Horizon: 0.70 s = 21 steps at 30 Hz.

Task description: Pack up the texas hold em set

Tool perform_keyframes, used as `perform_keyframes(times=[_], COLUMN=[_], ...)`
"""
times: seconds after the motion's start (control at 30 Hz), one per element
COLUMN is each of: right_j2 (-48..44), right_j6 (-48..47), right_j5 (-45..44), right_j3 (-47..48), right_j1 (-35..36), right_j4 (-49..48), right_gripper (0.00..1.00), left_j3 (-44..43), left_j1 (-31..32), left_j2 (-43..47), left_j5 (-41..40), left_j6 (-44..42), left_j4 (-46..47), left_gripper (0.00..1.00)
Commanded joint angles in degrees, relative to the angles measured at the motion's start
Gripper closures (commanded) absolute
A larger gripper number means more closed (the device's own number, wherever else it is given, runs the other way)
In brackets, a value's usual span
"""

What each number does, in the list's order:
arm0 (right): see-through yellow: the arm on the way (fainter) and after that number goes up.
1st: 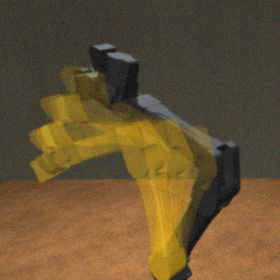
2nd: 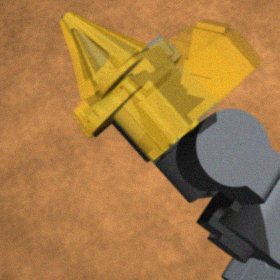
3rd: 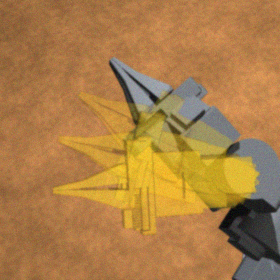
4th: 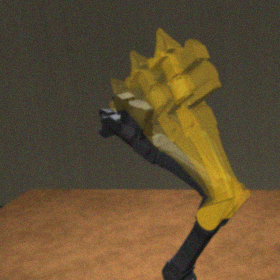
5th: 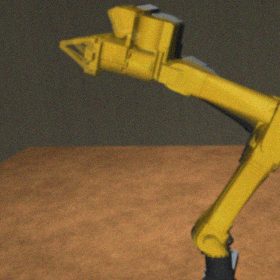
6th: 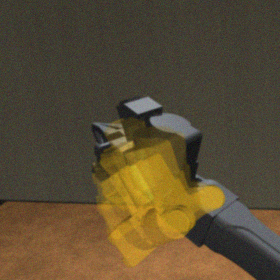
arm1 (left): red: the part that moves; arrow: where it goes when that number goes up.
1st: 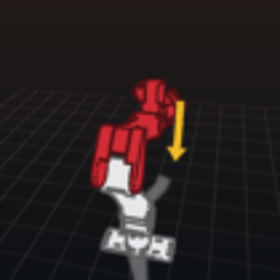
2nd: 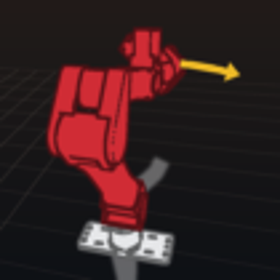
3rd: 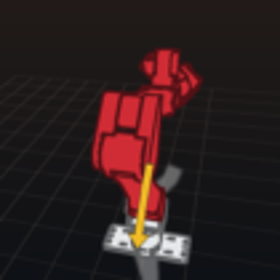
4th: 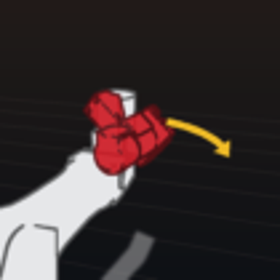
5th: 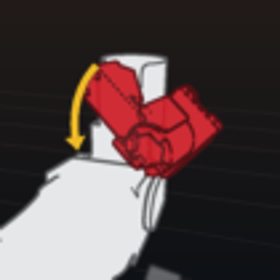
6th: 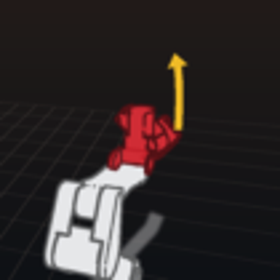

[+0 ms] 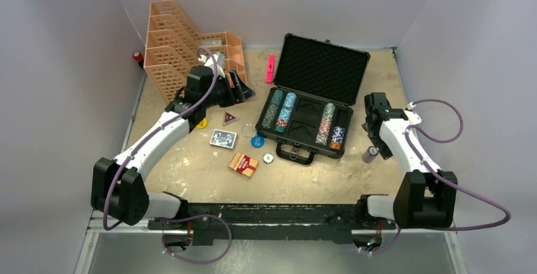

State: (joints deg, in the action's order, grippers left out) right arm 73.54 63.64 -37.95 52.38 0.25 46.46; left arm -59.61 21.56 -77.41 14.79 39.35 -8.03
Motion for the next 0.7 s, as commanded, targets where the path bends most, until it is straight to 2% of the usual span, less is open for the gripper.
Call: perform_keyframes(times=[0.0,0.1,0.23,0.3,0.43,0.53,0.67], right_j2=[-1.6,-1.1,-1.2,-2.1,-5.1,-7.0,-8.9], right_j6=[2.0,0.4,-1.2,-1.5,-2.9,-3.8,-8.1], right_j5=[2.0,6.2,9.8,11.3,13.3,12.5,10.9], right_j3=[-2.9,-4.6,-6.7,-8.2,-11.2,-12.0,-10.4], right_j1=[-1.0,-1.1,-1.1,-1.1,-1.1,-1.1,-1.1], right_j4=[-0.8,-4.0,-7.3,-9.1,-12.6,-13.0,-13.7], right_gripper=[0.01,0.04,0.16,0.26,0.56,0.69,0.77], left_j3=[0.2,0.3,0.3,0.3,0.4,0.6,0.9], left_j1=[0.2,0.3,0.3,0.3,0.2,0.3,0.3], left_j2=[2.5,2.4,2.5,2.5,2.4,2.4,2.4], left_j5=[0.4,0.3,0.2,0.2,0.0,0.1,1.1], left_j6=[0.6,0.7,0.7,0.7,0.7,0.9,1.2], left_j4=[3.2,3.3,3.3,3.2,3.3,3.7,4.8], left_gripper=[0.35,0.35,0.35,0.35,0.35,0.35,0.35])
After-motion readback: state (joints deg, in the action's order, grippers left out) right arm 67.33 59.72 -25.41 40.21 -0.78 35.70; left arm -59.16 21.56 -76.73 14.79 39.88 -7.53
